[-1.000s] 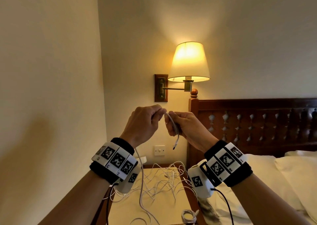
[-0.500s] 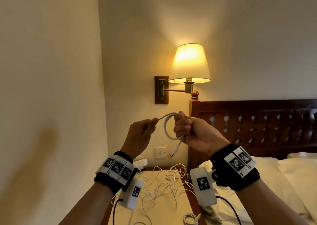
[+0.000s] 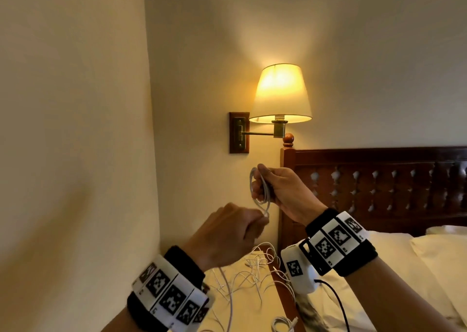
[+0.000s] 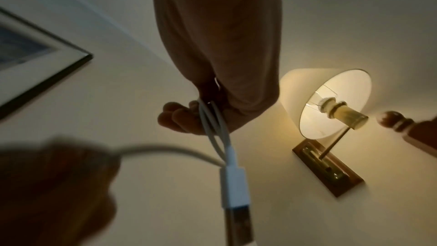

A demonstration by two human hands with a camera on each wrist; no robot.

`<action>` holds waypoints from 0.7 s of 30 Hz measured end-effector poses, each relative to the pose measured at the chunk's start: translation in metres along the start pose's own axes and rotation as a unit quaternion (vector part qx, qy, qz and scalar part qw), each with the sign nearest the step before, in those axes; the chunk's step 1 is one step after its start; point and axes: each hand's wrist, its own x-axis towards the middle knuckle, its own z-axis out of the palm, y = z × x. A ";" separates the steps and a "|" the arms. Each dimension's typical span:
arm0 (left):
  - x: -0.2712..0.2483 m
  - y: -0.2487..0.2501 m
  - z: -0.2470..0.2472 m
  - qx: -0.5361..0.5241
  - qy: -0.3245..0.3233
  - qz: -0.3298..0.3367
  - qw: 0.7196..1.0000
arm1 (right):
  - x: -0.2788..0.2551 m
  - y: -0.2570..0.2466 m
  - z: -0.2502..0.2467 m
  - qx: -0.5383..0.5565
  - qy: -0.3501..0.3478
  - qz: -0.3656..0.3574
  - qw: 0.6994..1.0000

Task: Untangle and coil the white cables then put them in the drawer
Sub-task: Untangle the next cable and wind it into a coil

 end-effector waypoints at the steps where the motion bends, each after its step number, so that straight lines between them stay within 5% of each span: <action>1: 0.005 0.005 -0.006 0.015 0.010 0.007 1.000 | -0.001 0.000 0.002 -0.017 -0.003 -0.006 1.000; 10: 0.028 0.003 -0.024 0.217 0.114 0.053 0.968 | -0.006 -0.002 0.002 -0.118 -0.022 -0.053 0.991; 21: 0.039 -0.042 -0.028 0.064 0.151 -0.066 0.984 | -0.014 0.005 0.006 -0.050 -0.064 0.033 0.996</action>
